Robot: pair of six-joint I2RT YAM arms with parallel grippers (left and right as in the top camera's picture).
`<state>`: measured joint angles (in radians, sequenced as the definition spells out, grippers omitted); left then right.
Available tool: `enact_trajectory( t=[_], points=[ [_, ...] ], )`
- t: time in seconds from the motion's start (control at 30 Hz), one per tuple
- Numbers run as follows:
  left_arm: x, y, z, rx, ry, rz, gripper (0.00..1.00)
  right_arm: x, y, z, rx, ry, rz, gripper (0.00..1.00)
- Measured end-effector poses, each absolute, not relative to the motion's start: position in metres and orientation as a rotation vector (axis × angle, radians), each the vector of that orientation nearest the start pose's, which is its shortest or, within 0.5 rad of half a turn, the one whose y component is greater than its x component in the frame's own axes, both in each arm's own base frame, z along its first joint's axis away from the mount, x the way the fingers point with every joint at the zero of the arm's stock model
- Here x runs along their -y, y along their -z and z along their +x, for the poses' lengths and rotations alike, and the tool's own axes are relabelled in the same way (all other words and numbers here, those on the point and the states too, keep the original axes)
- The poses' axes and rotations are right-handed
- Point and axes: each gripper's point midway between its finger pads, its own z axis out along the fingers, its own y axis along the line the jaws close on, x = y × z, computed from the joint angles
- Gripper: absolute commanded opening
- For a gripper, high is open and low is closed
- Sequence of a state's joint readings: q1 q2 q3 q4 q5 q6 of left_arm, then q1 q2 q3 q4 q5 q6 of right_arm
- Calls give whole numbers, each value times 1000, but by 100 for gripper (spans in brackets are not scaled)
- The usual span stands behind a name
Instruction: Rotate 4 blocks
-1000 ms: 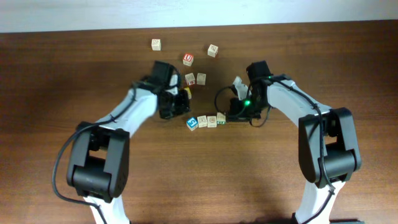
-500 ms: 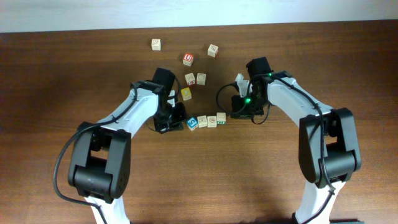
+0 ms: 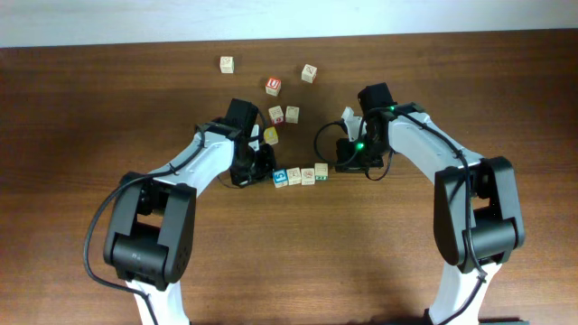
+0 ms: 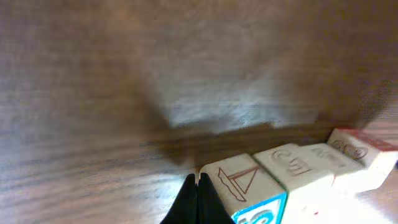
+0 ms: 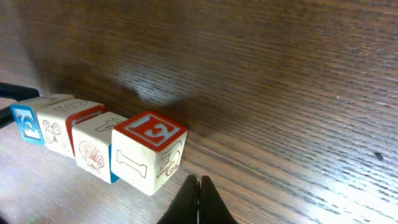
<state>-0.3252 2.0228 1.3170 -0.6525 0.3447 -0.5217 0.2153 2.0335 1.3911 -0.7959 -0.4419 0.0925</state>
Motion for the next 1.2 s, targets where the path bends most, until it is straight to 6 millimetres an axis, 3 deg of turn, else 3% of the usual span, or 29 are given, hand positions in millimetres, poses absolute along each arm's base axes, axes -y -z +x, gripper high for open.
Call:
enact_trajectory(
  t=[0.07, 0.3, 0.6, 0.7, 0.77, 0.87, 1.07, 1.2],
  points=[
    [190, -10, 379, -2982, 636, -227, 0, -161, -24, 374, -2994, -697, -244, 4],
    [191, -11, 380, -2972, 650, -222, 0, -175, -23, 371, -2990, -697, -277, 4],
    [198, -13, 385, -2949, 671, -230, 0, -174, -20, 371, -3007, -695, -244, 4],
    [193, -14, 390, -2932, 676, -245, 0, -172, -34, 390, -2966, -651, -247, 4],
    [183, -14, 395, -2923, 674, -285, 0, -174, -49, 413, -2884, -613, -264, 4],
    [166, -14, 402, -2908, 669, -345, 0, -175, -52, 425, -2828, -582, -301, 4],
    [161, -14, 404, -2904, 667, -362, 0, -200, -27, 410, -2882, -532, -388, 4],
    [161, -14, 404, -2904, 667, -362, 0, -201, -21, 401, -2929, -500, -376, 4]
  ],
)
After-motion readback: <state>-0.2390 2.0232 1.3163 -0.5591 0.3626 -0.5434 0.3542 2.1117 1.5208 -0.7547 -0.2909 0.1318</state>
